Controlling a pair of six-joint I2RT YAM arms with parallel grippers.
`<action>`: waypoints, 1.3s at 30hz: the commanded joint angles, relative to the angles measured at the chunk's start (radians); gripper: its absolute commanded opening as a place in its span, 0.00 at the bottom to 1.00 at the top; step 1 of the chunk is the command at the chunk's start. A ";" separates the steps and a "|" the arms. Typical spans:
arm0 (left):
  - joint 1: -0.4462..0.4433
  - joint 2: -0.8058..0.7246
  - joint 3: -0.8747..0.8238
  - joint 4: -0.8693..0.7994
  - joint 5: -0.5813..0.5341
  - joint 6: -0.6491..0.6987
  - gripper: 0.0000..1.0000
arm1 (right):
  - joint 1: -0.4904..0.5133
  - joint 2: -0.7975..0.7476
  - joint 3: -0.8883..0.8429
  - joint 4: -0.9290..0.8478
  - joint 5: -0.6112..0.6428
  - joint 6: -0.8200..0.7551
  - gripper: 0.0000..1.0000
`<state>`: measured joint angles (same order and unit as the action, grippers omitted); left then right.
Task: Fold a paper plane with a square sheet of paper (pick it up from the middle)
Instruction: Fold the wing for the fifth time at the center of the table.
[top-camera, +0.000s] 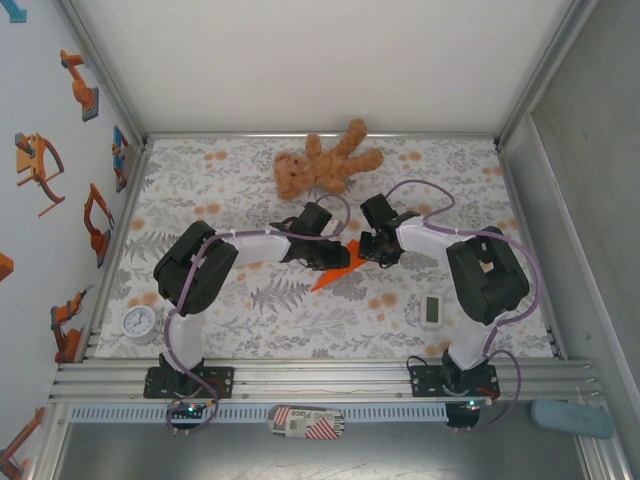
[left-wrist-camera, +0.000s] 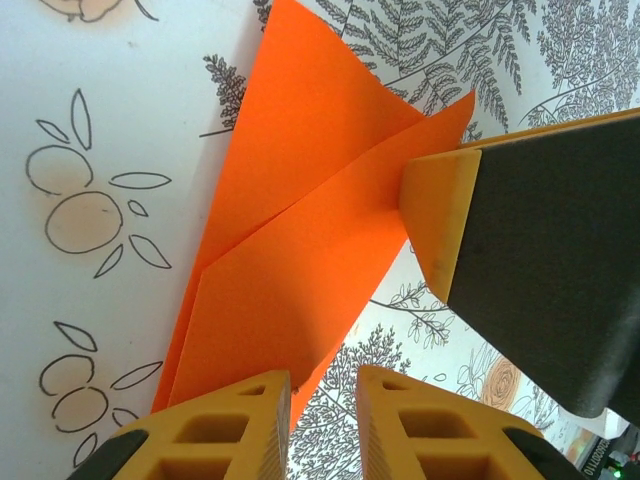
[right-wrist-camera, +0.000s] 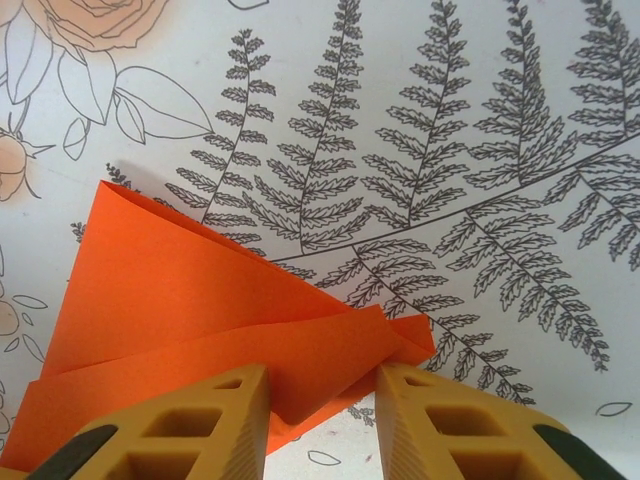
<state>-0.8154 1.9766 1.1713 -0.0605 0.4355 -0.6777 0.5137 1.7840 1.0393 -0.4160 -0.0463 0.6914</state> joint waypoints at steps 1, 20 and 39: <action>0.004 0.013 -0.009 0.001 0.019 -0.004 0.25 | 0.006 0.054 0.001 0.014 -0.030 -0.010 0.32; -0.020 0.049 -0.073 -0.086 -0.150 0.050 0.13 | 0.003 -0.013 -0.058 0.086 -0.033 -0.018 0.29; -0.056 0.075 -0.066 -0.117 -0.231 0.069 0.08 | 0.010 -0.239 -0.289 0.429 -0.264 0.103 0.06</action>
<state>-0.8532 1.9747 1.1389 -0.0681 0.2863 -0.6353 0.5049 1.5158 0.7532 -0.0959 -0.2359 0.7593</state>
